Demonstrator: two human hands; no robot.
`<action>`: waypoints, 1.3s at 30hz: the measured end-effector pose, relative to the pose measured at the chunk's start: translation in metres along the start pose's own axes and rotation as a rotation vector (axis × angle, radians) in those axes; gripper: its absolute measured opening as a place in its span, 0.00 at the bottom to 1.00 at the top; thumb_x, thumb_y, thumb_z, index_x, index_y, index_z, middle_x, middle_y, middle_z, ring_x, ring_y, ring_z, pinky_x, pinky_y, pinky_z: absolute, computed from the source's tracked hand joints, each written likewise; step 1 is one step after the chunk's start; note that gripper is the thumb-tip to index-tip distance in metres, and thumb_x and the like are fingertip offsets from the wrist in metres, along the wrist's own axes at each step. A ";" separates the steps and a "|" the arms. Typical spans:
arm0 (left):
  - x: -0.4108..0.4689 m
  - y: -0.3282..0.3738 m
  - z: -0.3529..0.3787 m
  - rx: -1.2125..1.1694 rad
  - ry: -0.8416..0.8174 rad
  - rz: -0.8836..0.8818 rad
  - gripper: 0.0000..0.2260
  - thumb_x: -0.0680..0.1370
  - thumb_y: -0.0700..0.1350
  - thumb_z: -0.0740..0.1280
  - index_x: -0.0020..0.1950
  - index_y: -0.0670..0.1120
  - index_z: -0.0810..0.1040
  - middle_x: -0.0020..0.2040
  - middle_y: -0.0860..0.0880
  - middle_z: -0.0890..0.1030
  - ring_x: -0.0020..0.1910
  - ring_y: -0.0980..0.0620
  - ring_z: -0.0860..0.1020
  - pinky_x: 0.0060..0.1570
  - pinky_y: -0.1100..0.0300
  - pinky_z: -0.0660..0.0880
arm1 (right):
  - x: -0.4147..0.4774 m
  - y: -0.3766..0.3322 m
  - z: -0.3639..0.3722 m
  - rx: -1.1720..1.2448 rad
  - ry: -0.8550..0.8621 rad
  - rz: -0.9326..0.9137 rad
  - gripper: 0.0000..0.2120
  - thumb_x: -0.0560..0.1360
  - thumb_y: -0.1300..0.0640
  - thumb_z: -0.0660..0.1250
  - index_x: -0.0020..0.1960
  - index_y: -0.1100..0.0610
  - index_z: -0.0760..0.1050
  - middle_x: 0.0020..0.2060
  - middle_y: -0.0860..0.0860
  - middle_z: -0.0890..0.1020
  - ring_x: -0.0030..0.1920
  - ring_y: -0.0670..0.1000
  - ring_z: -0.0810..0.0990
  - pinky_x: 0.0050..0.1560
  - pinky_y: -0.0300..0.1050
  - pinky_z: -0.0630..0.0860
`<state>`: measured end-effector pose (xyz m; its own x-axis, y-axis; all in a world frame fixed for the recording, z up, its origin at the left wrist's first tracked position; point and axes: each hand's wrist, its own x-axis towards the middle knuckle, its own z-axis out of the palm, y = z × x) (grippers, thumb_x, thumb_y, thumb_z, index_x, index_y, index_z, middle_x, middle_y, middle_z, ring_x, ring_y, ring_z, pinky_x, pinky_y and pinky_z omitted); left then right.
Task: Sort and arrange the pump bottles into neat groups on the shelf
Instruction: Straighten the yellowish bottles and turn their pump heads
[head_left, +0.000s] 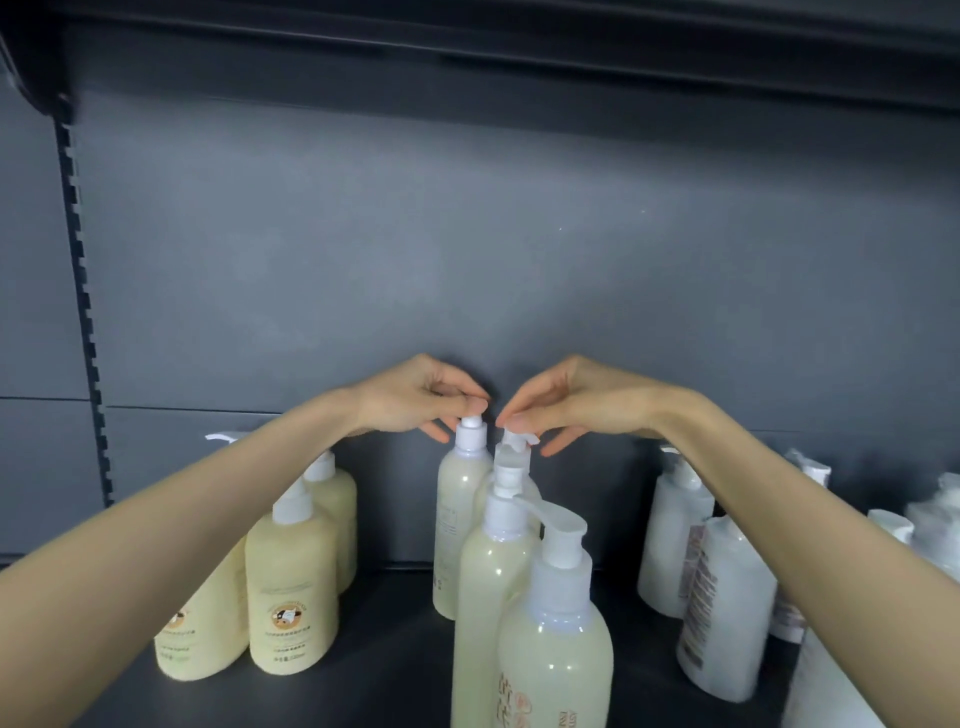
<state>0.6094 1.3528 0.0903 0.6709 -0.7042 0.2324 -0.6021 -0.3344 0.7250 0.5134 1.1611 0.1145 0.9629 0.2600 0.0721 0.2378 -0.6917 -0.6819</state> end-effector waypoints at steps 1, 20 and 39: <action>0.001 0.000 -0.001 -0.008 0.000 0.004 0.10 0.78 0.43 0.66 0.58 0.45 0.78 0.53 0.44 0.82 0.53 0.48 0.81 0.49 0.59 0.80 | 0.000 0.000 -0.001 0.009 0.013 0.002 0.10 0.75 0.57 0.68 0.54 0.58 0.81 0.41 0.48 0.84 0.48 0.47 0.83 0.53 0.47 0.80; -0.007 -0.017 0.000 -0.037 0.121 0.060 0.09 0.78 0.39 0.65 0.58 0.41 0.77 0.45 0.47 0.79 0.46 0.52 0.79 0.49 0.58 0.80 | 0.002 0.006 0.012 0.073 0.056 0.061 0.12 0.77 0.50 0.65 0.55 0.57 0.77 0.51 0.54 0.83 0.49 0.56 0.84 0.52 0.54 0.81; -0.005 -0.016 -0.001 -0.070 0.193 -0.008 0.09 0.77 0.36 0.66 0.56 0.36 0.78 0.42 0.47 0.79 0.43 0.54 0.79 0.41 0.60 0.81 | 0.017 0.019 0.012 0.087 0.116 0.046 0.04 0.75 0.65 0.68 0.49 0.61 0.74 0.50 0.65 0.81 0.43 0.55 0.82 0.47 0.50 0.82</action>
<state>0.6160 1.3626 0.0779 0.7498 -0.5667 0.3415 -0.5695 -0.2900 0.7691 0.5330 1.1604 0.0946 0.9820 0.1464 0.1193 0.1860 -0.6388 -0.7465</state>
